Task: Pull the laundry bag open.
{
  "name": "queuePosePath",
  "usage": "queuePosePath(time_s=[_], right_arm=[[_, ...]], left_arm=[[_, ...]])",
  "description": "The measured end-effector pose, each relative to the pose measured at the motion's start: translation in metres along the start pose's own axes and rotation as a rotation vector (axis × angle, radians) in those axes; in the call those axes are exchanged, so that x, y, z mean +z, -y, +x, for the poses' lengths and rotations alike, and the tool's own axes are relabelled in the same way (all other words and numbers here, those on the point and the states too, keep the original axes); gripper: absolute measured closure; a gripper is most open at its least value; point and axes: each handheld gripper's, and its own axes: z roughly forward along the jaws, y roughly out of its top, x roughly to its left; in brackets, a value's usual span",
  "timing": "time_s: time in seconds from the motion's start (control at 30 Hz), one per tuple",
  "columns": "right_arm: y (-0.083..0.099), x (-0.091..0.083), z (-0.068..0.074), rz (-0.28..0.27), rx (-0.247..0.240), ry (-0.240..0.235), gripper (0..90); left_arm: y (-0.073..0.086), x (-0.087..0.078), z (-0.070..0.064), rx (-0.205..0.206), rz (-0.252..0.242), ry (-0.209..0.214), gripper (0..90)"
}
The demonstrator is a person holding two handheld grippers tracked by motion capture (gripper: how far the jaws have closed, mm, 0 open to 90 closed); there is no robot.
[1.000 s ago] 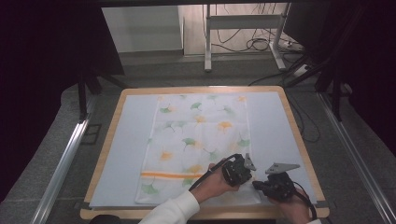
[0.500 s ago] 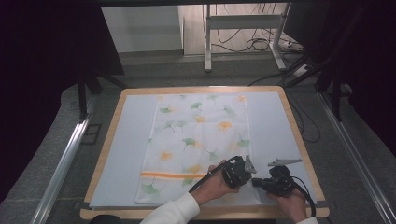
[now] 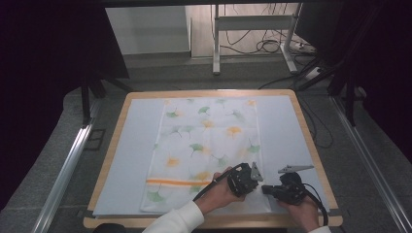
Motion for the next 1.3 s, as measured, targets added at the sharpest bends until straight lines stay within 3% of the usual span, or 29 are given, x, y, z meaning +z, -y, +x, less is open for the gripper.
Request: queuePosePath(time_s=[0.17,0.3,0.6,1.3], right_arm=[[0.000,0.000,0.000,0.000,0.004,0.000,89.6],[0.000,0.000,0.000,0.002,0.002,0.001,89.6],[0.000,0.000,0.000,0.004,-0.003,0.007,89.6],[-0.001,-0.001,0.002,0.009,-0.011,0.012,89.6]], left_arm=[[0.001,-0.001,-0.001,-0.003,0.002,-0.002,90.0],[0.002,-0.003,-0.002,0.006,0.018,-0.031,90.0],[0.011,-0.009,0.004,-0.028,0.011,-0.013,90.0],[0.047,-0.035,0.023,-0.092,0.020,-0.024,90.0]])
